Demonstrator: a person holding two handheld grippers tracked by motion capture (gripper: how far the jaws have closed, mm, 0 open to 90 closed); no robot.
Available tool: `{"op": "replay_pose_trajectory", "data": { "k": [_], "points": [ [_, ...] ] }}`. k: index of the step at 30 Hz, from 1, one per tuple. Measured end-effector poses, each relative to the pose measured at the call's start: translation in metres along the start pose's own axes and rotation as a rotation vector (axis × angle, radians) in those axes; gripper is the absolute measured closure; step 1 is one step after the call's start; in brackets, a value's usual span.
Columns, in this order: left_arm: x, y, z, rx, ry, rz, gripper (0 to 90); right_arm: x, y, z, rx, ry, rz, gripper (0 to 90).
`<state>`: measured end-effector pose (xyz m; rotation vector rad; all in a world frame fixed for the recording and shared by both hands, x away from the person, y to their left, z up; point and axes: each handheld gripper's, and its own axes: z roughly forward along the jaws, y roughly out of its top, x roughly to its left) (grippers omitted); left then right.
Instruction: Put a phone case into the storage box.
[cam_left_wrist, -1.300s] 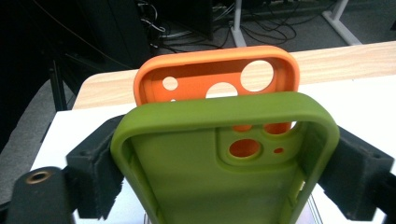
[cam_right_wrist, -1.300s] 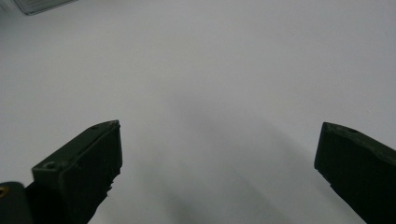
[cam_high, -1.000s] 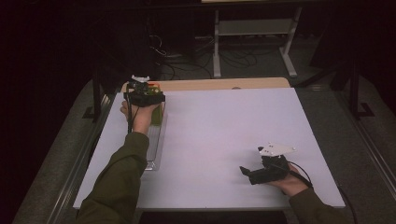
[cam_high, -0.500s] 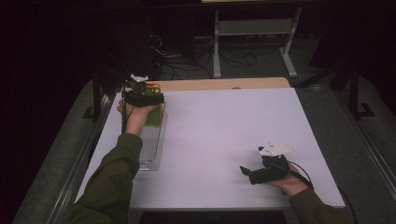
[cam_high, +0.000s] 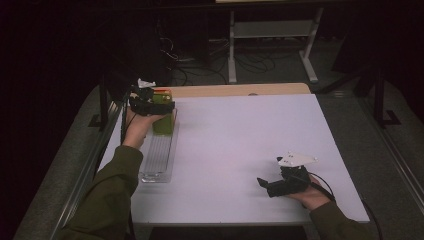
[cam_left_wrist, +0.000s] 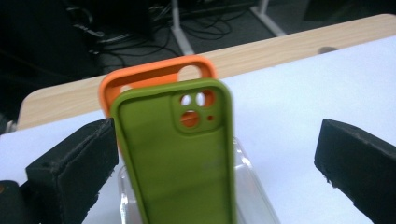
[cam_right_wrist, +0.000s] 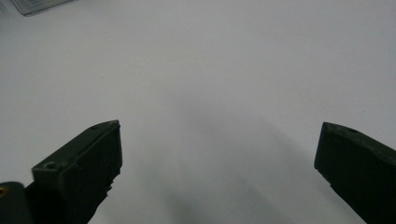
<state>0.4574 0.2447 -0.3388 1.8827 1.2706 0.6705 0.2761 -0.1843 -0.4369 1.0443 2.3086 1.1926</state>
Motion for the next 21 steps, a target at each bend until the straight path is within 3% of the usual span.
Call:
{"op": "replay_pose_trajectory", "data": {
  "k": [21],
  "points": [
    [-0.023,-0.004,-0.022,-0.060,-0.280,0.142,0.0,0.001,0.001,0.000,0.005,0.005,0.013,0.4]
  ]
}}
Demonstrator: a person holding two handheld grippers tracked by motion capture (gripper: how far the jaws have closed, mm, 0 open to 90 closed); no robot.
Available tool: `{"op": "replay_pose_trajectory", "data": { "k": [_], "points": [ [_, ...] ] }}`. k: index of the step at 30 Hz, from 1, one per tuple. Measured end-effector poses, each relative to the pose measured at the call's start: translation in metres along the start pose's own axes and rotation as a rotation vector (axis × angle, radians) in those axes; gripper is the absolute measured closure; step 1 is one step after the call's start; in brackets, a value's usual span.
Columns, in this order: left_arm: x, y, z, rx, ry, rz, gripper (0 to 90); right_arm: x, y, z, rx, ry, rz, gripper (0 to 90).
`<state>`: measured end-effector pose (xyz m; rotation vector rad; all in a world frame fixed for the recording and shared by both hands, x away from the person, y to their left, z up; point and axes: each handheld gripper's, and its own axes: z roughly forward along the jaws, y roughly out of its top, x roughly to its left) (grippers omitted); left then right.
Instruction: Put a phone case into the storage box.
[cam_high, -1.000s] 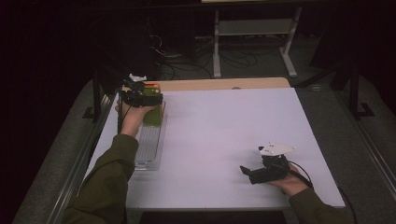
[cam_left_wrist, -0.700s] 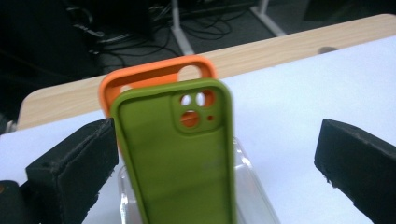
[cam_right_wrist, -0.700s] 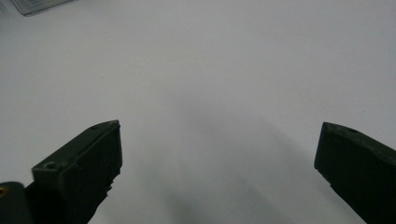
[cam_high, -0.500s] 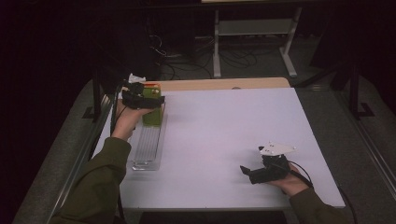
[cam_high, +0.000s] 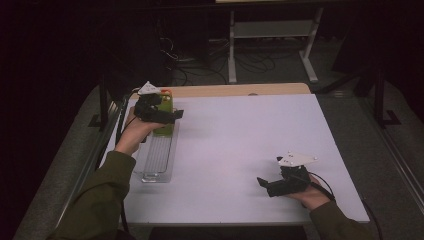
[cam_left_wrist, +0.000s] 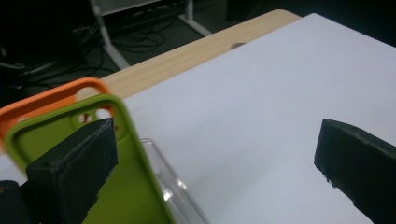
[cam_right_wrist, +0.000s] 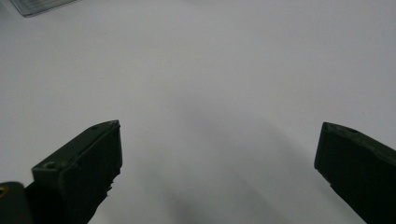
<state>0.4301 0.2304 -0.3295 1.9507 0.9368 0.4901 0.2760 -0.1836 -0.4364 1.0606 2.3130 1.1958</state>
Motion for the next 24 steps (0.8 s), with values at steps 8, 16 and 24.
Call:
{"op": "replay_pose_trajectory", "data": {
  "k": [8,16,24],
  "points": [
    [-0.012,-0.004,-0.007,0.003,-0.077,0.044,0.0,0.001,0.000,0.000,0.002,0.002,-0.002,0.4],
    [-0.028,-0.020,-0.018,-0.004,-0.112,0.061,0.0,-0.002,0.002,-0.003,0.000,0.005,-0.015,0.4],
    [-0.044,-0.039,-0.024,0.009,-0.124,0.080,0.0,-0.003,0.005,-0.008,-0.026,0.019,-0.031,0.4]
  ]
}}
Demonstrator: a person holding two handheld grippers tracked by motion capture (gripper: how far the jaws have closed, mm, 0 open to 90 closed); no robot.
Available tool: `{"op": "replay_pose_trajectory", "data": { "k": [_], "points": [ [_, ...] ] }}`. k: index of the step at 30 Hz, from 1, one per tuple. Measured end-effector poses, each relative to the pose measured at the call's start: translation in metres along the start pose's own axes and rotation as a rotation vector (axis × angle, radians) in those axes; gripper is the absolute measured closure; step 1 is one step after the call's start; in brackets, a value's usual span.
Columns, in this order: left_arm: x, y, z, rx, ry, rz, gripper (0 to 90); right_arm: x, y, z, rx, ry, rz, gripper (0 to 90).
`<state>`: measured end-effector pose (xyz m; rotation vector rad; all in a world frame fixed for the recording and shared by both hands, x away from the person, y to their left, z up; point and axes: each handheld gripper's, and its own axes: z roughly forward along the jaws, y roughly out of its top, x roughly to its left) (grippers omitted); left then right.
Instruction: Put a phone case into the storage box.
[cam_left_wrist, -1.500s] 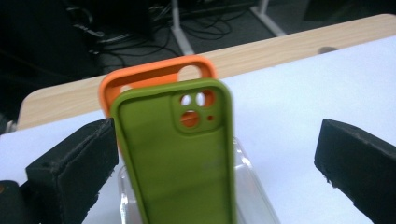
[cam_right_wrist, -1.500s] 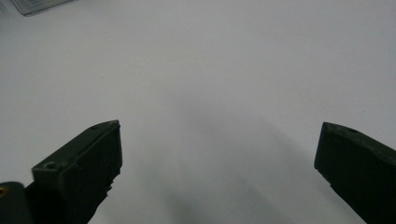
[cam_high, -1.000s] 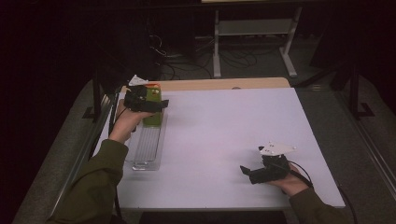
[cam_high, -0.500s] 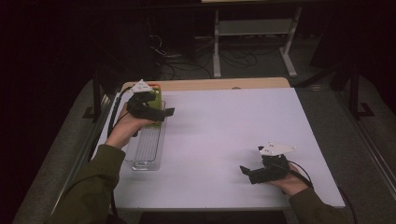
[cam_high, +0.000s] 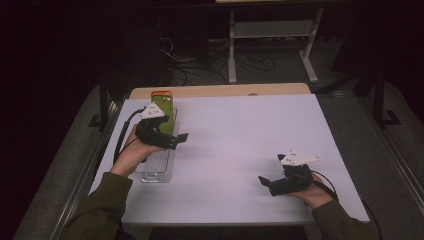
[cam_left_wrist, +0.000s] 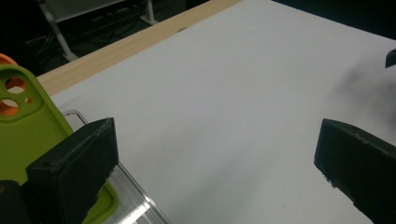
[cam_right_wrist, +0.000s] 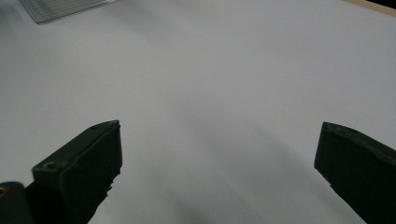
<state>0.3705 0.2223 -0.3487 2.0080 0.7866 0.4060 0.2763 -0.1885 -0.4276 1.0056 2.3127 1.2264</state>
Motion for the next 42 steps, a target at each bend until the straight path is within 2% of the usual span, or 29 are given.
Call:
{"op": "replay_pose_trajectory", "data": {
  "k": [11,18,27,33,37,38,42],
  "points": [
    [-0.015,-0.018,-0.010,-0.021,-0.020,-0.001,0.0,0.000,0.002,0.000,-0.010,0.015,-0.011,0.4],
    [-0.020,-0.034,-0.019,-0.021,-0.034,0.020,0.0,0.002,0.004,0.000,-0.004,0.026,-0.014,0.4],
    [-0.028,-0.053,-0.032,-0.034,-0.046,0.018,0.0,0.002,0.008,-0.003,-0.020,0.043,-0.016,0.4],
    [-0.031,-0.064,-0.034,-0.036,-0.056,0.007,0.0,0.001,0.013,-0.005,-0.025,0.053,-0.037,0.4],
    [-0.031,-0.066,-0.033,-0.033,-0.067,0.019,0.0,0.002,0.018,-0.007,-0.022,0.065,-0.051,0.4],
    [-0.032,-0.067,-0.033,-0.029,-0.074,0.011,0.0,0.001,0.018,-0.007,-0.023,0.066,-0.058,0.4],
    [-0.034,-0.068,-0.030,-0.020,-0.090,0.023,0.0,-0.001,0.022,-0.009,-0.030,0.076,-0.045,0.4]
  ]
}}
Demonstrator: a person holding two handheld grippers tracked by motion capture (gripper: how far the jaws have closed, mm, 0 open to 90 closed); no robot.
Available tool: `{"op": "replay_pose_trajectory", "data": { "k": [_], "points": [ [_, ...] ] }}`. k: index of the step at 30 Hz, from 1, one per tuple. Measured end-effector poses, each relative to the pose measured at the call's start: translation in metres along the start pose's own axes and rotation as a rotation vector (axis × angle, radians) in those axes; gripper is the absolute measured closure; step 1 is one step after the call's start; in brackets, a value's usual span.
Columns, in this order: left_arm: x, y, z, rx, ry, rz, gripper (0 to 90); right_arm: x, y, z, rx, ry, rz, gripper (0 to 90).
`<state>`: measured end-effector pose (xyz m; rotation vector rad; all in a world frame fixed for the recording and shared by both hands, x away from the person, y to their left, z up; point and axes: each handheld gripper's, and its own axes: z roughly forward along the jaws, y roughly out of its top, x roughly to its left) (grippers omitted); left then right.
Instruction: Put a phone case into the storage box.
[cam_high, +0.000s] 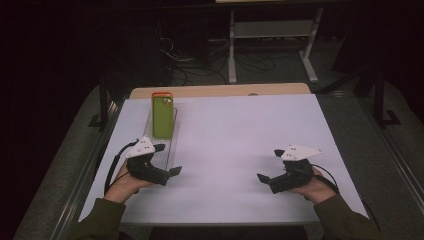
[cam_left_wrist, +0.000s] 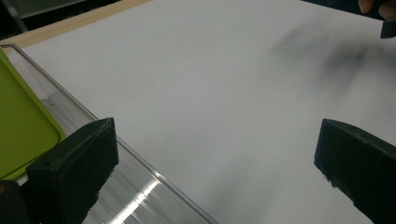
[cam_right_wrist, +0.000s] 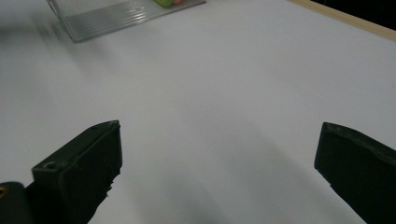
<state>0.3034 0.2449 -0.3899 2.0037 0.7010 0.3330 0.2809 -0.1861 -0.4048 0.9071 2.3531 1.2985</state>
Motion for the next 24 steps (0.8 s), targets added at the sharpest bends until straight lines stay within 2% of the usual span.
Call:
{"op": "replay_pose_trajectory", "data": {
  "k": [6,24],
  "points": [
    [-0.0003,-0.0022,0.0021,0.017,-0.012,0.007,0.0,-0.0031,0.0022,-0.0003,-0.010,0.007,0.002,0.4],
    [0.0003,-0.0044,0.0033,0.006,-0.026,0.002,0.0,-0.0034,0.0028,-0.0023,-0.018,0.011,0.009,0.4]
  ]
}}
